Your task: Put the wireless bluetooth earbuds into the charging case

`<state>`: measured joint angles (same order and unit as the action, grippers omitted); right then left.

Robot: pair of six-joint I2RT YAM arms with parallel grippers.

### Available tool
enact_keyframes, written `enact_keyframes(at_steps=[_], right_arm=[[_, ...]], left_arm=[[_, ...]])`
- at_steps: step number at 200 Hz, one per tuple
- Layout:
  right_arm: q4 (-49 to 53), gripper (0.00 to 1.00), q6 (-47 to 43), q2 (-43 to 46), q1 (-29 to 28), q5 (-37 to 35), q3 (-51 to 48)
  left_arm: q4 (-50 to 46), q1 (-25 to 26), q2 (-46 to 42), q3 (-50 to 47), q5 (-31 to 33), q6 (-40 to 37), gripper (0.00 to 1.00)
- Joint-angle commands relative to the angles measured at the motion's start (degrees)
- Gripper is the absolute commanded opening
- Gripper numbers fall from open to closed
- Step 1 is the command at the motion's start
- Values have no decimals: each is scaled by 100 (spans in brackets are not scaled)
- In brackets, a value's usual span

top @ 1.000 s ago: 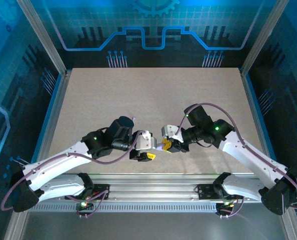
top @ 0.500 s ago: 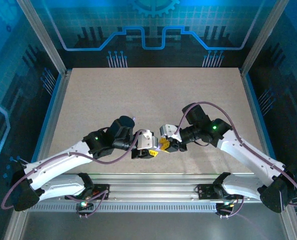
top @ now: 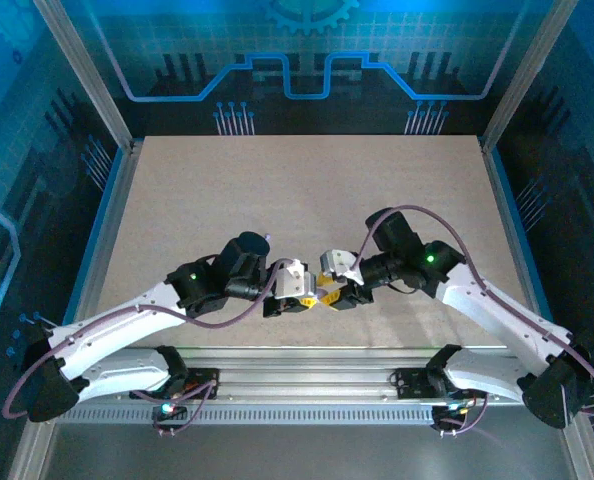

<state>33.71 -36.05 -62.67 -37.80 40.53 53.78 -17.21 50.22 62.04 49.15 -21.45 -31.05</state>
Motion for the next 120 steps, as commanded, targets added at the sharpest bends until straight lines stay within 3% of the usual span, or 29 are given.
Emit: enact_keyframes(at_steps=[1, 33, 84, 120], right_arm=[[-643, 44, 341, 423, 90, 103, -306], [-1411, 44, 766, 809, 341, 544, -1004], [-2088, 44, 1237, 1029, 607, 1144, -1332], [-2185, 37, 1285, 1056, 636, 1326, -1360]], left_arm=[[292, 41, -201, -34, -95, 204, 22], [749, 41, -272, -191, -282, 435, 21], [1122, 43, -284, -318, -484, 670, 20], [1210, 41, -300, -343, -447, 705, 21]])
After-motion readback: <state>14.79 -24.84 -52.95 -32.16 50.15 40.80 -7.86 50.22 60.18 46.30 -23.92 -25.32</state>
